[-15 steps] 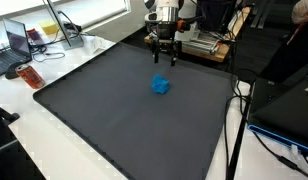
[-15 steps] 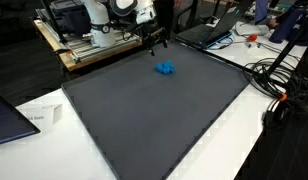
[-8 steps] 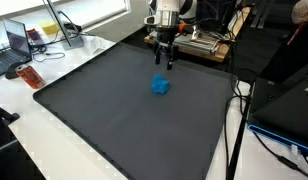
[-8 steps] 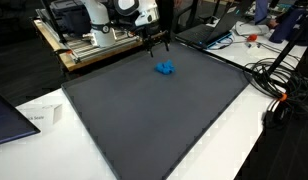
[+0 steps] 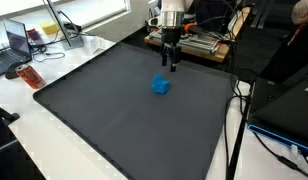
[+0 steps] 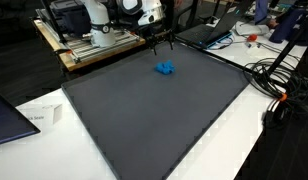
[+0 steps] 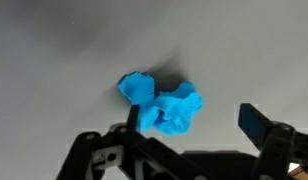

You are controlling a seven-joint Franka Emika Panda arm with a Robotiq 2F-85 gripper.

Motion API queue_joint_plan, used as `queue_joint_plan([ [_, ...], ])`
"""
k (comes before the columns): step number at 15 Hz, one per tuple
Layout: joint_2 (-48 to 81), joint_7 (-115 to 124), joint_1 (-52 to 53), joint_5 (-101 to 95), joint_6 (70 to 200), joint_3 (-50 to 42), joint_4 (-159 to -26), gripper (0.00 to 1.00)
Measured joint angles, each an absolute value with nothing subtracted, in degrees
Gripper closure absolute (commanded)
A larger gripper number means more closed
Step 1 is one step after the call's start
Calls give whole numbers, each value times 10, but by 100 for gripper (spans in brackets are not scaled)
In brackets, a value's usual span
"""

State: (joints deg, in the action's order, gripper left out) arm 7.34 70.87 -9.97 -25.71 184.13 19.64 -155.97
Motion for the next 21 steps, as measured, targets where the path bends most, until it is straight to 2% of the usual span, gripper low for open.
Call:
queue_joint_plan([
  [5,47,734,-144,-199,1781,221,-1551,0],
  [8,35,688,-104,-71,1736,190,-1543,0],
  [12,29,594,-117,104,1656,233,-1508,0],
  [16,-5,496,-60,231,1564,158,-1467,0],
  [21,-48,456,-42,252,1478,68,-1449,0],
])
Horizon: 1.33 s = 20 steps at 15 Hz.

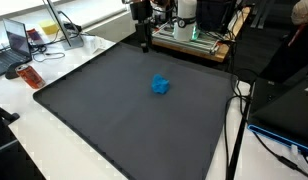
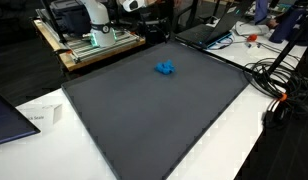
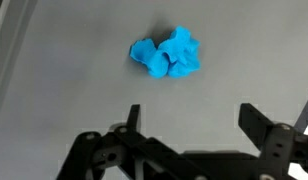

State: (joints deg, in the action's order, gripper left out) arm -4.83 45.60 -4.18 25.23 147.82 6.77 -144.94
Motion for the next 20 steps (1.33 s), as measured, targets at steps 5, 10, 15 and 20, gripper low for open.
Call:
queue_joint_plan([
  [5,-47,419,-41,263,1441,23,-1435,0],
  [10,-13,364,-41,303,1414,6,-1414,0],
  [15,45,339,-41,331,1386,-7,-1376,0],
  [20,110,329,-44,340,1349,-17,-1323,0],
])
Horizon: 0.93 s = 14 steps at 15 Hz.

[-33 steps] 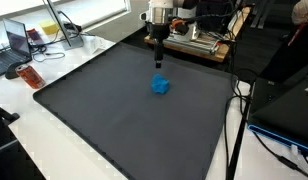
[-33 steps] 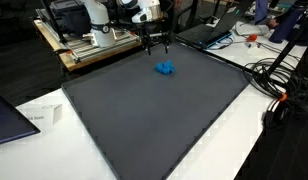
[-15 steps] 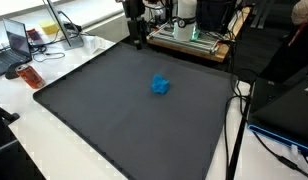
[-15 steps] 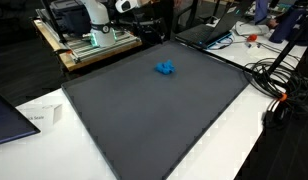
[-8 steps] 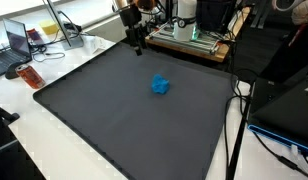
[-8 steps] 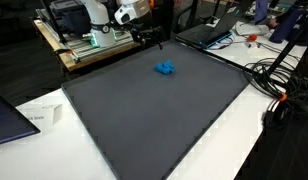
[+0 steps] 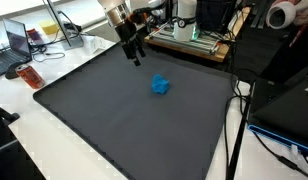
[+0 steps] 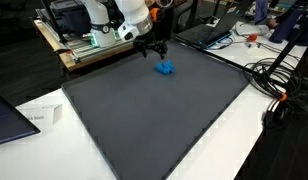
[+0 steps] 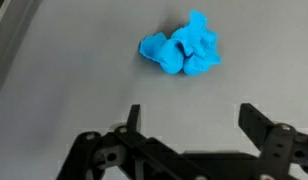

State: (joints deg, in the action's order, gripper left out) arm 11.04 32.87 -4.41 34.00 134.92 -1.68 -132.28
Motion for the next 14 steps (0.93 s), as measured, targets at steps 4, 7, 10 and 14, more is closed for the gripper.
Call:
queue_joint_plan([
  [4,160,307,-50,351,1313,-22,-1282,0],
  [7,190,283,-58,362,1286,-23,-1256,0],
  [10,218,264,-65,365,1261,-25,-1233,0],
  [14,249,256,-64,364,1247,-25,-1205,0],
])
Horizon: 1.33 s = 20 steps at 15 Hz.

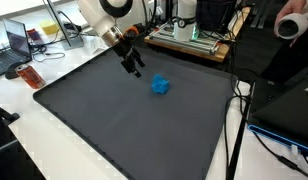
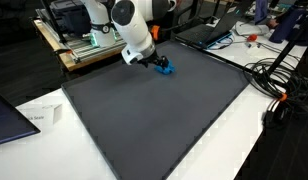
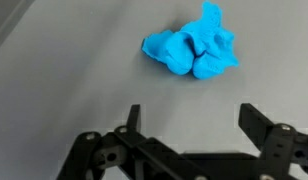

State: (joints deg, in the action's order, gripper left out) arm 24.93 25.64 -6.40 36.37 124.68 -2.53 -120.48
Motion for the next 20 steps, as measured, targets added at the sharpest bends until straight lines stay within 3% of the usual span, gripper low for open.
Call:
queue_joint_plan([
  [20,321,342,55,162,1192,-24,-1059,0],
])
